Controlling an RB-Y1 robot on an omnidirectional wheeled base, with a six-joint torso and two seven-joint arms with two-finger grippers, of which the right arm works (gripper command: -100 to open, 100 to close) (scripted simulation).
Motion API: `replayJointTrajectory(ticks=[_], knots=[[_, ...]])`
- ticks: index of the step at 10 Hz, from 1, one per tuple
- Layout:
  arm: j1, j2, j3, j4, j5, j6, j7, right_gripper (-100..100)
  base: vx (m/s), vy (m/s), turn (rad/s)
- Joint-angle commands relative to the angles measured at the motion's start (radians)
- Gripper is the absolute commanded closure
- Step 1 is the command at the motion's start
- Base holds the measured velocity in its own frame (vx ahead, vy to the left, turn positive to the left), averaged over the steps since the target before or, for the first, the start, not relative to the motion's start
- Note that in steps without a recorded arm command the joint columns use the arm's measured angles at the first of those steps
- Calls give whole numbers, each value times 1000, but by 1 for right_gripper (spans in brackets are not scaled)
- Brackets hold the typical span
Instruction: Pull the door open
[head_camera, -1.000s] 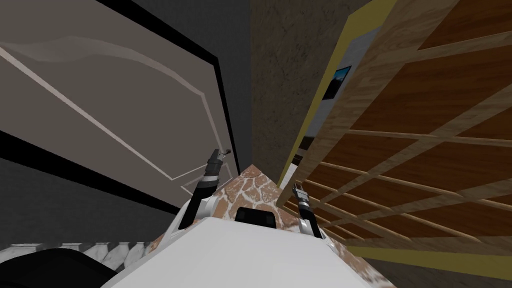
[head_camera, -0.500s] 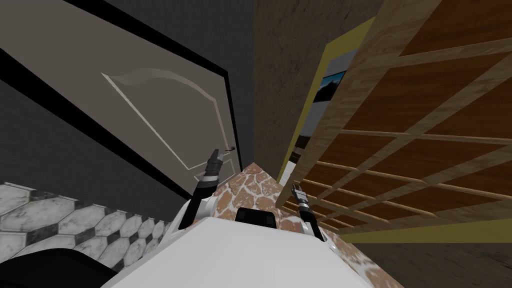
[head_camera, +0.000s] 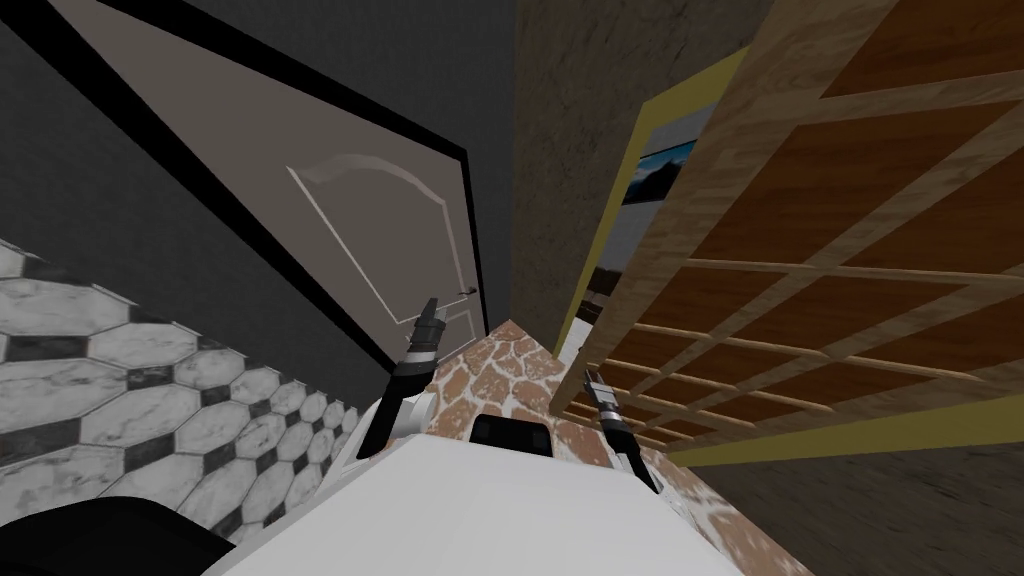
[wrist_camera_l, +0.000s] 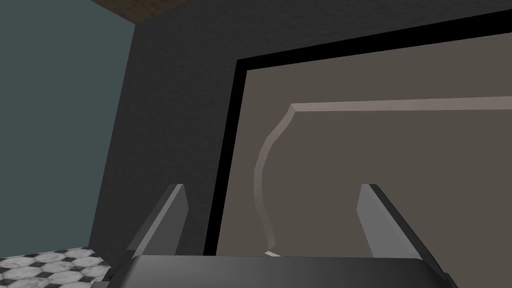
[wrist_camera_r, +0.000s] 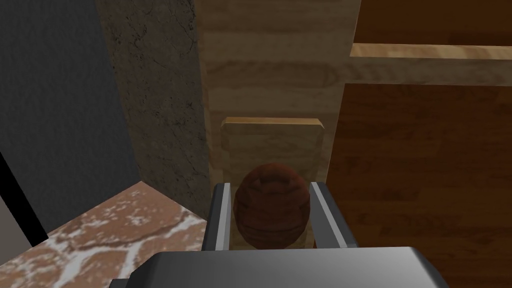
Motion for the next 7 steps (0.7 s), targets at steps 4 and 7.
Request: replayJointTrajectory(ticks=[4, 7], knots=[[37, -28, 37, -13, 34, -36, -49, 100, -171, -32, 63], [67, -52, 58, -22, 58, -77, -82, 100, -215, -71, 111]])
